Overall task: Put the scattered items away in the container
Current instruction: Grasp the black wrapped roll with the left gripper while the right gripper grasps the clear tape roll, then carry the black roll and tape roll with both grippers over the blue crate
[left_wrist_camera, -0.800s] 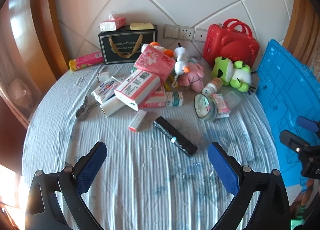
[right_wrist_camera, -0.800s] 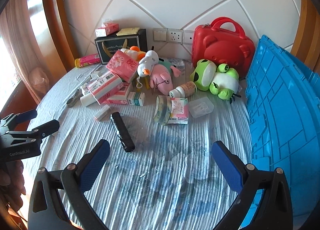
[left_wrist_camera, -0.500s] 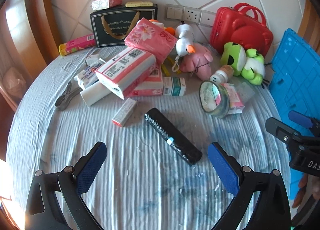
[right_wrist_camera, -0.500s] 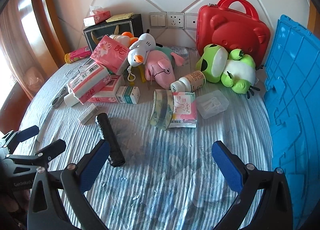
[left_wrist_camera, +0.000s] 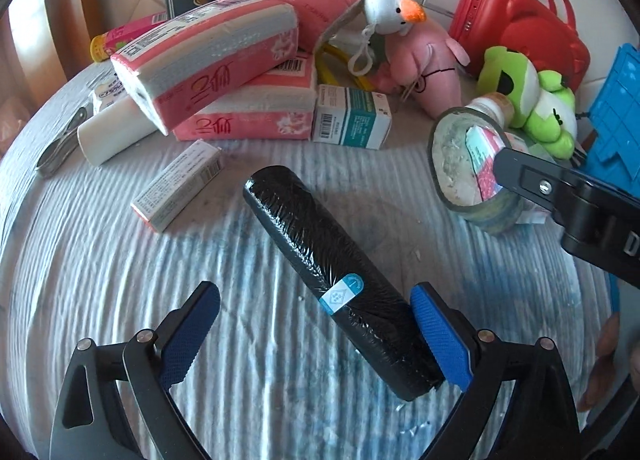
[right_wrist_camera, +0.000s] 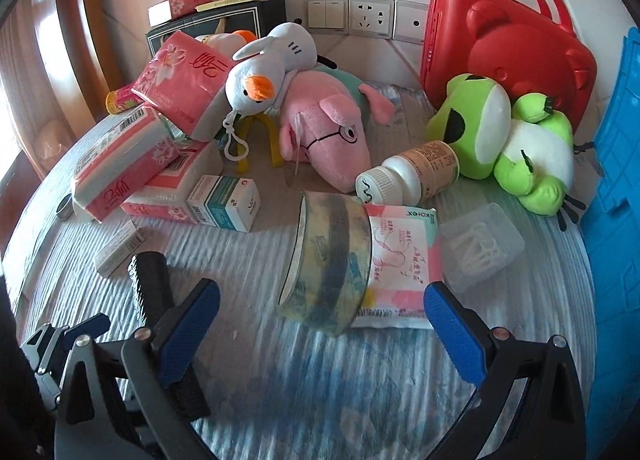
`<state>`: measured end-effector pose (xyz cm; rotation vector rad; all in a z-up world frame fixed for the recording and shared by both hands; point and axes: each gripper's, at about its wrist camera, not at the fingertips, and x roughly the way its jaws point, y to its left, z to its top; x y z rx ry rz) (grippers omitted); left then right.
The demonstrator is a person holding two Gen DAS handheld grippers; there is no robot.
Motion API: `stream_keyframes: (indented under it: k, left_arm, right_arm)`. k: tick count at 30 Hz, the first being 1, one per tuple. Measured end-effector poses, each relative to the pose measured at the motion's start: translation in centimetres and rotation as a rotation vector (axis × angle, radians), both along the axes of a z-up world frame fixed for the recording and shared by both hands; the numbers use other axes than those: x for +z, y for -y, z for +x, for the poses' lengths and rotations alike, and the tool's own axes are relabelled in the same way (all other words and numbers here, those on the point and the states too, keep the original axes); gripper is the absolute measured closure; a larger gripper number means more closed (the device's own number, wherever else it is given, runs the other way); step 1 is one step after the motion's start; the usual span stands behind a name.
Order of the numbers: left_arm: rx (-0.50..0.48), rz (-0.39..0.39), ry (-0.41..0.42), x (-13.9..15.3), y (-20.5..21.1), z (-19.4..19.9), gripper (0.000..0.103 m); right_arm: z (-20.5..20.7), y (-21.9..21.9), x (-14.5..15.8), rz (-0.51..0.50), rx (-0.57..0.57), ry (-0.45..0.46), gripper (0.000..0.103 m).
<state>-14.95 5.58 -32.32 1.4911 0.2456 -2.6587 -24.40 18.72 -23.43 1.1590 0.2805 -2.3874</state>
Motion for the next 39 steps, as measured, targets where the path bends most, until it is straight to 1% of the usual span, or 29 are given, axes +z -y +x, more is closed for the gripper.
stream_keyframes:
  k: [2, 4, 6, 7, 8, 9, 10, 11, 12, 13, 14, 16, 17, 18, 21, 22, 24, 28, 32, 33, 36, 39]
  left_arm:
    - [-0.010, -0.004, -0.013, -0.1, -0.4, -0.1, 0.011]
    - [-0.016, 0.011, -0.020, -0.1, -0.6, -0.2, 0.017]
    - [-0.022, 0.037, -0.024, 0.0, -0.4, -0.1, 0.030]
    - [-0.025, 0.052, -0.026, 0.0, -0.4, -0.2, 0.034]
    - [-0.032, 0.070, -0.028, -0.1, -0.4, -0.3, 0.042]
    - [-0.042, 0.085, -0.025, -0.3, -0.5, -0.4, 0.044]
    - [-0.054, 0.105, -0.018, -0.6, -0.6, -0.7, 0.044]
    - [-0.062, 0.121, -0.016, -0.7, -0.6, -1.0, 0.038]
    - [-0.078, 0.122, -0.005, -0.8, -0.9, -1.3, 0.030]
    - [-0.078, 0.115, -0.002, -0.8, -1.1, -1.6, 0.026]
    - [-0.068, 0.112, -0.004, -0.8, -1.1, -1.7, 0.024]
    - [-0.068, 0.088, -0.004, -0.8, -1.5, -2.0, 0.025]
    - [-0.060, 0.071, 0.001, -0.8, -1.5, -2.1, 0.033]
    - [-0.051, 0.076, 0.001, -0.7, -1.3, -2.1, 0.048]
    - [-0.035, 0.099, 0.019, -0.5, -0.6, -2.1, 0.063]
    - [-0.033, 0.096, 0.025, -0.5, -0.4, -2.0, 0.064]
    - [-0.028, 0.091, 0.035, -0.5, 0.2, -1.8, 0.072]
    - [-0.021, 0.084, 0.049, -0.1, 1.2, -1.1, 0.074]
    - [-0.020, 0.070, 0.058, 0.7, 2.2, 0.5, 0.074]
    - [-0.019, 0.068, 0.058, 1.0, 2.4, 0.9, 0.074]
    - [-0.023, 0.064, 0.050, 2.7, 3.0, 2.0, 0.074]
    - [-0.037, 0.059, 0.030, 5.0, 3.7, 3.3, 0.074]
  right_arm:
    - [-0.8, 0.5, -0.6, -0.005, -0.002, -0.004, 0.000]
    - [-1.8, 0.7, -1.3, -0.006, -0.009, 0.004, 0.000]
    - [-2.5, 0.8, -1.7, -0.009, -0.020, 0.010, 0.001]
    - [-2.8, 0.8, -1.8, -0.011, -0.022, 0.010, 0.004]
    - [-3.0, 1.1, -1.9, -0.007, -0.016, 0.009, 0.018]
    - [-3.0, 1.4, -1.9, 0.013, -0.008, -0.005, 0.028]
    - [-3.0, 1.8, -1.9, 0.032, 0.006, -0.018, 0.033]
    - [-3.0, 2.2, -2.0, 0.050, 0.016, -0.022, 0.040]
    - [-3.0, 2.4, -2.1, 0.059, 0.018, -0.022, 0.041]
    - [-3.0, 2.6, -2.1, 0.061, 0.020, -0.016, 0.041]
    - [-3.0, 2.8, -2.1, 0.066, 0.023, -0.012, 0.041]
    - [-2.8, 3.1, -2.1, 0.074, 0.038, -0.004, 0.055]
    - [-2.8, 3.1, -2.2, 0.068, 0.048, 0.012, 0.064]
    - [-2.7, 3.0, -2.2, 0.055, 0.046, 0.024, 0.067]
    - [-2.5, 2.5, -2.2, 0.030, 0.031, 0.059, 0.068]
    - [-2.3, 2.3, -2.2, 0.019, 0.023, 0.068, 0.068]
    - [-1.7, 2.0, -1.8, 0.010, 0.018, 0.070, 0.068]
    - [-0.6, 1.6, -0.9, 0.005, 0.019, 0.078, 0.068]
    - [0.9, 1.5, 0.7, 0.018, 0.031, 0.074, 0.068]
    - [0.4, 1.5, 1.1, 0.022, 0.034, 0.072, 0.068]
    - [1.5, 1.4, 3.0, 0.032, 0.046, 0.064, 0.068]
    - [2.9, 1.1, 5.3, 0.036, 0.050, 0.052, 0.068]
